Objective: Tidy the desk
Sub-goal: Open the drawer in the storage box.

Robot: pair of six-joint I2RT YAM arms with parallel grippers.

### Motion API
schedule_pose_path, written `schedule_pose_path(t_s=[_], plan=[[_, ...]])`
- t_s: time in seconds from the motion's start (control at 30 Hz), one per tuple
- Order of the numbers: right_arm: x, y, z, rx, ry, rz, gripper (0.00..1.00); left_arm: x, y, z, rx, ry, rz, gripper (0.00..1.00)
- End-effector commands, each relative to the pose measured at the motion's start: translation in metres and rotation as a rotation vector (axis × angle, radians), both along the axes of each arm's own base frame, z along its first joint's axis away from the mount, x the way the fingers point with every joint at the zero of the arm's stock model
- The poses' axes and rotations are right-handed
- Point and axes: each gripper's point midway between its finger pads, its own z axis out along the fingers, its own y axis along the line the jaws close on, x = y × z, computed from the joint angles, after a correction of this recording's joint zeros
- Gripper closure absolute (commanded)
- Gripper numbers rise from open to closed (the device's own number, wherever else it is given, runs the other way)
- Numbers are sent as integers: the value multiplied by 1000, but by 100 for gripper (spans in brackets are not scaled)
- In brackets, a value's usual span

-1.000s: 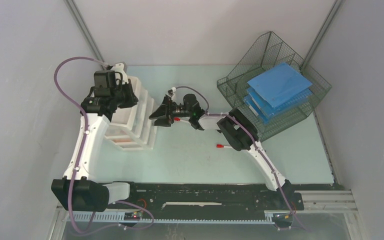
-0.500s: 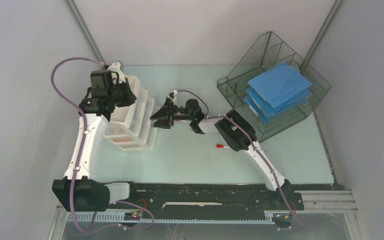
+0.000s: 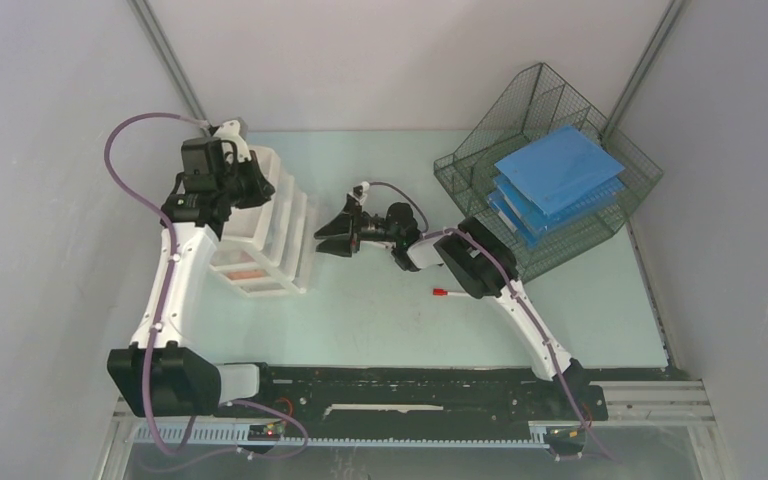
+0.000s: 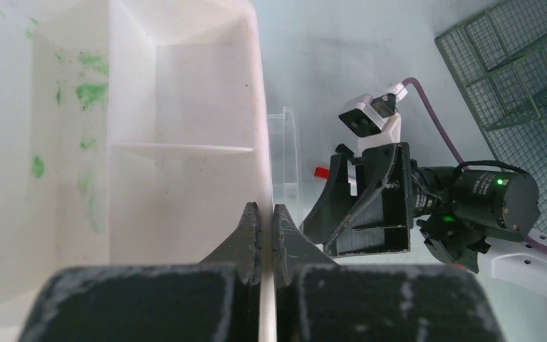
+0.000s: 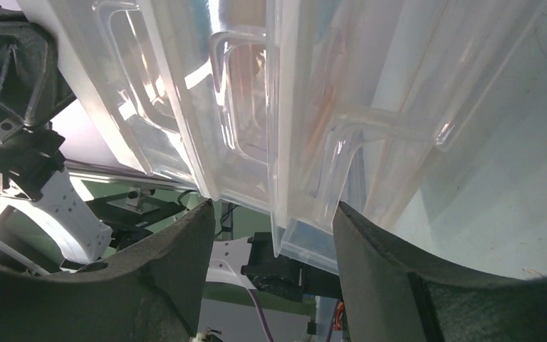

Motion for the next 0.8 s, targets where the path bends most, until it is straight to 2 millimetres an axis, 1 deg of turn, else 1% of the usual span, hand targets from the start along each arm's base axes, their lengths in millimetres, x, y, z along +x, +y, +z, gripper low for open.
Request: schedule_pose_path(t_s=[0.0, 0.03, 0.17, 0.33, 0.4, 0.6, 0.7, 0.77], plan=[[-3, -21, 68, 120, -134, 2, 32, 4, 13, -36, 15, 92, 36, 100], [-3, -24, 68, 118, -139, 1, 32, 4, 13, -38, 18, 99, 36, 100], [-3, -31, 55, 83, -128, -9, 33, 5, 14, -47, 17, 127, 35, 100], [-2, -31, 24, -35, -117, -10, 33, 7, 15, -56, 19, 164, 36, 100], [0, -33, 17, -64, -124, -19, 33, 8, 17, -59, 31, 180, 42, 100], [10, -41, 5, -123, -158, -39, 33, 14, 21, -70, 43, 225, 56, 100], [6, -42, 5, -135, -195, -20, 33, 17, 22, -77, 56, 253, 61, 100], [-1, -40, 7, -158, -243, 7, 33, 19, 27, -79, 77, 266, 74, 100]])
